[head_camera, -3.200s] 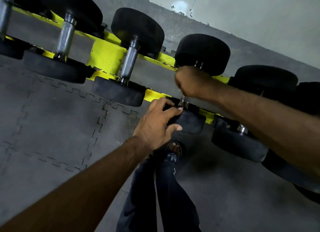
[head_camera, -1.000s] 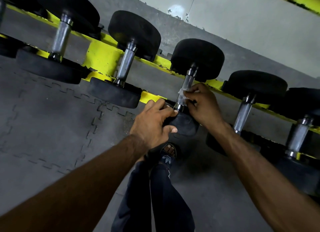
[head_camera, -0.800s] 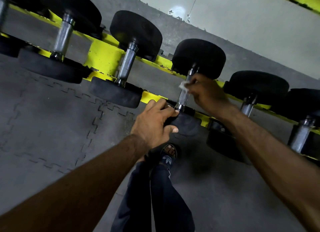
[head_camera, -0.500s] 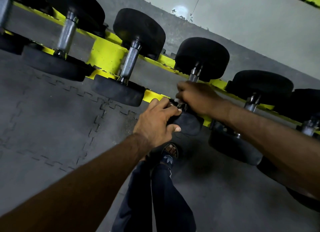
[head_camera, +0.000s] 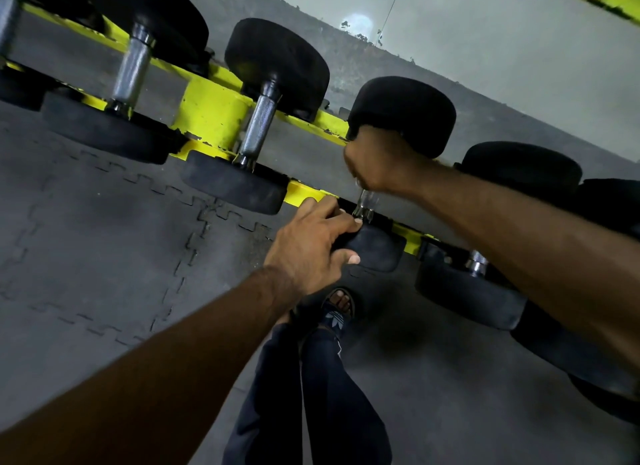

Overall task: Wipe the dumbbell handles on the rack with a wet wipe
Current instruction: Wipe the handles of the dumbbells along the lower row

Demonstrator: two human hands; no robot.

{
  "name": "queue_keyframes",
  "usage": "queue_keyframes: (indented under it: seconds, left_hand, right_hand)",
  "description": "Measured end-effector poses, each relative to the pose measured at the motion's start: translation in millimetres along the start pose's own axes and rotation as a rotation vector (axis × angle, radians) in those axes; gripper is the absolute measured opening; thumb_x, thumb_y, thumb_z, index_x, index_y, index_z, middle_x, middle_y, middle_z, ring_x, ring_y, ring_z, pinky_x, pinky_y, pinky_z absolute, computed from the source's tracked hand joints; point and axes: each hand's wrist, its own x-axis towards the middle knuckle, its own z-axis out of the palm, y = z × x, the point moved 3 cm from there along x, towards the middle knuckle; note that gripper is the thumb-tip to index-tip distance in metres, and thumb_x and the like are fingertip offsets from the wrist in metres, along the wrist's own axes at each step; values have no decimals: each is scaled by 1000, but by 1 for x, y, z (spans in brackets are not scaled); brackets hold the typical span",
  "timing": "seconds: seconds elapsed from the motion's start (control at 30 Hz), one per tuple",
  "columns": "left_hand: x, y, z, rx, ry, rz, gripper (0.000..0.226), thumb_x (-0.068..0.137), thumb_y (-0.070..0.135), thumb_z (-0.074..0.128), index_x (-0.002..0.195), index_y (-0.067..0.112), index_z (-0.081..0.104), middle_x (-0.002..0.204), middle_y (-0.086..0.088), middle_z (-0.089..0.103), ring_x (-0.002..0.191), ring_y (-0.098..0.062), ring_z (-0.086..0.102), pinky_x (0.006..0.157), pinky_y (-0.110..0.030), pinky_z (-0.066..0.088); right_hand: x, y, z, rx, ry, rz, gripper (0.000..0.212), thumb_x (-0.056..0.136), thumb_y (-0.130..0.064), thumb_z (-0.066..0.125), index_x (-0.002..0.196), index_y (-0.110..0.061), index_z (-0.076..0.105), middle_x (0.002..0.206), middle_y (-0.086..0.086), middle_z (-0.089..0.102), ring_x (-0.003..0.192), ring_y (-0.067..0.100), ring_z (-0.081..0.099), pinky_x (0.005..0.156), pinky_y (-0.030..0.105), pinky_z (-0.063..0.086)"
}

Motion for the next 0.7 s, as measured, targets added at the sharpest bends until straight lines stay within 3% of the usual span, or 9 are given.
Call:
queue_keyframes:
  seconds: [0.1,0.17,0.3,0.4,0.5,0.6,0.7]
  left_hand:
    - [2,0,-1,5,-13,10,49,73,45,81,115,25,67,105,4,48,98,-20,42,66,-45,54]
    - [3,0,-3,4,-15,14,49,73,46,81,114,24,68,104,4,48,97,-19,41,67,-44,54]
    - [4,1,-3,6,-20,9,50,72,46,81,114,23,68,103,6,46,97,-15,39,70,-43,54]
    - [5,3,-5,-8,-18,11,49,70,46,83,111,23,69,98,13,39,94,-13,36,69,-43,53]
    - [7,3,-6,-20,-13,20,49,67,44,86,108,23,69,96,13,40,92,-15,40,69,-43,52]
    - [9,3,-6,-24,6,40,49,64,43,88,105,22,69,94,15,38,89,-15,40,67,-42,52]
    - [8,3,-6,-31,27,59,49,63,42,89,103,21,70,94,16,36,88,-16,41,66,-41,52]
  right_hand:
    - [-17,3,24,267,15,-131,8,76,-13,68,78,-7,73,77,13,65,76,34,62,64,35,50]
    - [-33,5,37,361,67,-113,13,80,-17,68,71,-7,69,74,7,57,71,30,60,62,34,46]
    - [-66,12,60,728,404,382,13,83,-26,74,76,-14,73,80,1,65,74,17,62,65,32,47]
    - [-79,-4,88,1120,368,820,10,78,-18,79,76,-19,70,80,-5,70,75,10,65,71,27,53]
    - [-75,-5,103,1693,366,1065,28,80,6,67,77,-22,71,83,2,74,78,18,70,77,33,60]
    - [-61,8,103,2146,428,1068,32,85,16,58,86,-13,71,78,7,72,69,16,66,66,27,60]
    - [-65,13,108,2175,138,823,26,89,12,55,100,-6,70,85,11,73,73,19,69,67,26,60]
